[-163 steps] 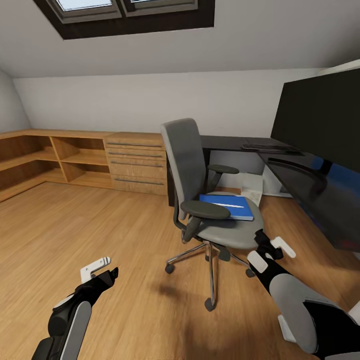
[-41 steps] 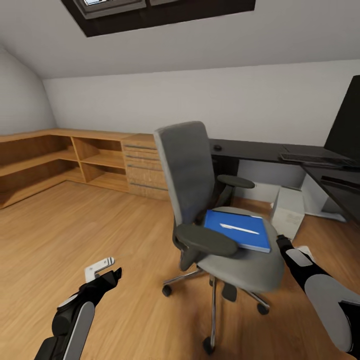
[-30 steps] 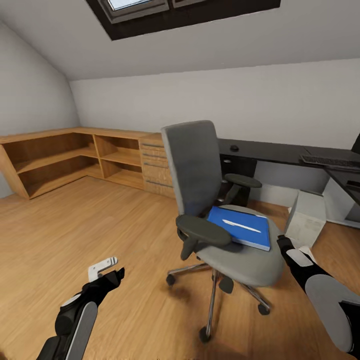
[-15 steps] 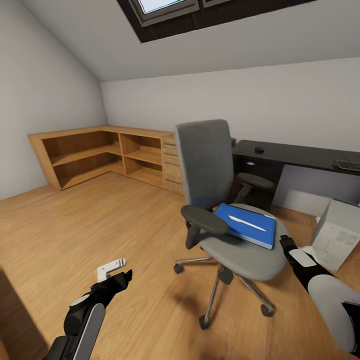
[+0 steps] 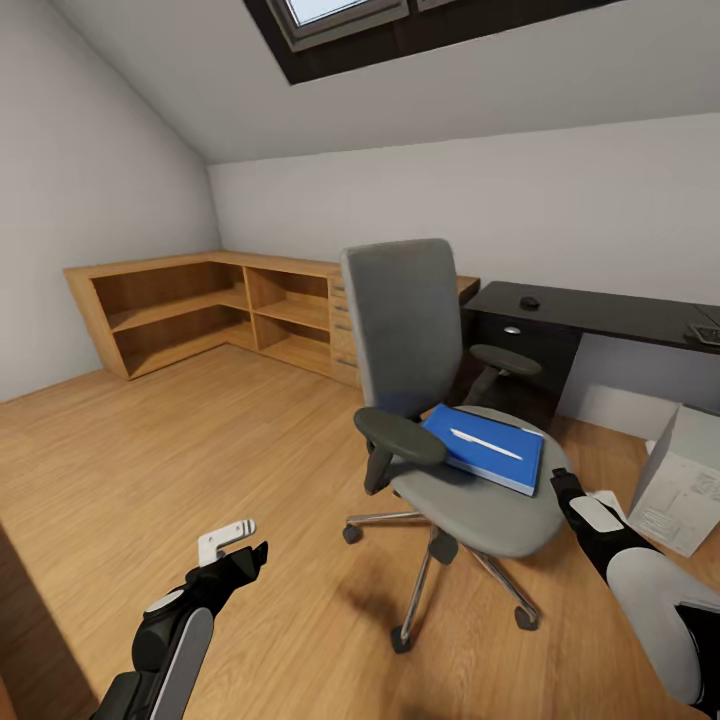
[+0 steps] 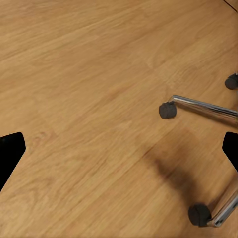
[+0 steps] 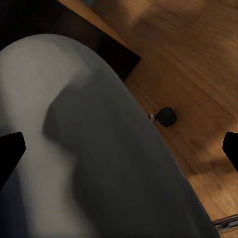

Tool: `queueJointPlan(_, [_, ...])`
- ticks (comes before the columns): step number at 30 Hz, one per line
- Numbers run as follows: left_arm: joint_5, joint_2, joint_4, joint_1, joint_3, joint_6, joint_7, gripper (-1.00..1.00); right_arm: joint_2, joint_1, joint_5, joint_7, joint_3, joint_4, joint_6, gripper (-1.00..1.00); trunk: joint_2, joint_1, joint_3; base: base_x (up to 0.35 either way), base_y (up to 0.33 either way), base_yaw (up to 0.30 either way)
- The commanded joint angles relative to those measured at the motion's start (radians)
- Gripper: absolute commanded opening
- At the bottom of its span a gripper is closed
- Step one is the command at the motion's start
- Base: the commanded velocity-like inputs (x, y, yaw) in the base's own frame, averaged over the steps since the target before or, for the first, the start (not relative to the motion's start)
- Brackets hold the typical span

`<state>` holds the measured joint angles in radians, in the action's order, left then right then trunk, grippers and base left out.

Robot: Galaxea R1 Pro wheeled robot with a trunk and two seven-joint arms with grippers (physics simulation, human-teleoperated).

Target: In the bedroom, organize the workspace by keeping the computer under the desk, ensuring the monitor is on the desk, placing the keyboard on the desk next to the monitor, placing the mouse on the desk next to the keyboard, moving the folder from the swivel chair onto the desk next to the mouse, stacking the notebook on top of the folder with the pen on top of the notebook, and positioning the swivel chair next to the desk.

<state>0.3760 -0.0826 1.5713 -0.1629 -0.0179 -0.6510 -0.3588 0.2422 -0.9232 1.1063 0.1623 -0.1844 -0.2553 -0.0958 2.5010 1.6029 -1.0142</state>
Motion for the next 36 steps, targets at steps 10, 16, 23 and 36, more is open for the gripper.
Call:
queueJointPlan(10, [0.011,0.001,0.001,0.0,-0.002,-0.003,-0.009,1.0,0.0,0.0,0.011,0.003,0.005,-0.002,-0.004,1.0,0.0,0.0,-0.001,0.0,0.0,0.0])
queueJointPlan(16, [0.011,0.001,0.001,0.0,-0.002,-0.003,-0.009,1.0,0.0,0.0,0.011,-0.006,0.005,-0.002,-0.004,1.0,0.0,0.0,-0.001,0.0,0.0,0.0])
queueJointPlan(23, [0.011,0.001,0.001,0.0,-0.002,-0.004,-0.009,1.0,0.0,0.0,0.01,-0.013,0.004,-0.002,-0.004,1.0,0.0,0.0,-0.001,-0.118,0.0,0.0])
queueJointPlan(36, [0.011,0.001,0.001,0.0,-0.002,-0.004,-0.009,1.0,0.0,0.0,0.01,-0.014,0.005,-0.002,-0.004,1.0,0.0,0.0,-0.001,-0.261,0.0,0.0])
